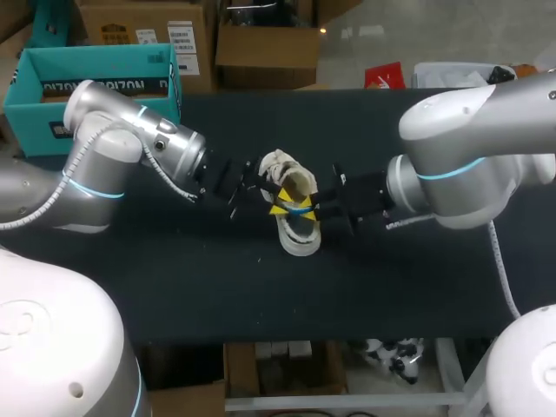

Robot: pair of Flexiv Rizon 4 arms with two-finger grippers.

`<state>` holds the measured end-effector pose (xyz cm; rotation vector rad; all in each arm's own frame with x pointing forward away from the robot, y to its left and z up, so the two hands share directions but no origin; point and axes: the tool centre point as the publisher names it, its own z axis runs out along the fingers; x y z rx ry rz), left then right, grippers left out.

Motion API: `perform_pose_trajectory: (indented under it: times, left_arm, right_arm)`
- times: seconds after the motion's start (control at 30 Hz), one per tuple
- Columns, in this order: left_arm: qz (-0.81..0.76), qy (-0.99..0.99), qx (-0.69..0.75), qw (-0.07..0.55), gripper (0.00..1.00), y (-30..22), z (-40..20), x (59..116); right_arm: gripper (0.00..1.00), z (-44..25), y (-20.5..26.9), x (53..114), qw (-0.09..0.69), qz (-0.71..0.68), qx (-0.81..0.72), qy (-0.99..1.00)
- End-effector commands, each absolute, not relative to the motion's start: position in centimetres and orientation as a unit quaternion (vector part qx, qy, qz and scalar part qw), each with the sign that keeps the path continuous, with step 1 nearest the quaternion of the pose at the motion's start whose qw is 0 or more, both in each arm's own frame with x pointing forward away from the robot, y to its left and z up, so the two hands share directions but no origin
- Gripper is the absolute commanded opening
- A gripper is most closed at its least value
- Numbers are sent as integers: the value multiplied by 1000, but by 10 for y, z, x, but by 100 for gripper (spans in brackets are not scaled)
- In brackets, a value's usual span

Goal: Open the shoe tongue, take the insole out of the shoe, put the insole back into the shoe, and pack the shoe into the shoebox

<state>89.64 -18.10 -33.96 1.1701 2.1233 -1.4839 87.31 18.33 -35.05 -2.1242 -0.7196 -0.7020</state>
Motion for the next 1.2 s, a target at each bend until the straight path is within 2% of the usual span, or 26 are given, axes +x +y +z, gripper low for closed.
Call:
perform_pose_trajectory:
  times: [0.03, 0.07, 0.73, 0.77, 0.8, 0.9, 0.93, 0.97, 1.07, 1.2]
  left_arm:
    - [-524, 734, 407, 143, 95, -179, -340, 899]
    - [-524, 734, 407, 143, 100, -178, -339, 899]
    - [-573, 749, 325, 76, 100, -142, -283, 904]
    - [-573, 749, 324, 75, 100, -141, -281, 904]
    - [-572, 751, 323, 75, 100, -140, -278, 904]
    - [-563, 760, 315, 78, 100, -138, -273, 903]
    - [-562, 763, 310, 80, 100, -138, -272, 903]
    - [-562, 763, 310, 80, 100, -137, -271, 903]
    - [-560, 766, 306, 81, 100, -136, -268, 903]
    - [-547, 780, 292, 79, 100, -134, -264, 903]
  right_arm:
    - [0, -360, 188, 883, 378, -267, -840, -282]
    - [0, -361, 188, 883, 375, -266, -843, -281]
    - [0, -374, 182, 865, 302, -237, -880, -280]
    - [5, -375, 183, 865, 299, -234, -882, -280]
    - [20, -376, 183, 865, 298, -235, -882, -281]
    - [49, -373, 181, 861, 295, -236, -882, -281]
    - [65, -371, 180, 860, 292, -238, -883, -281]
    - [73, -370, 180, 858, 290, -238, -884, -280]
    - [75, -362, 179, 852, 279, -236, -887, -280]
    - [66, -349, 178, 844, 262, -231, -893, -285]
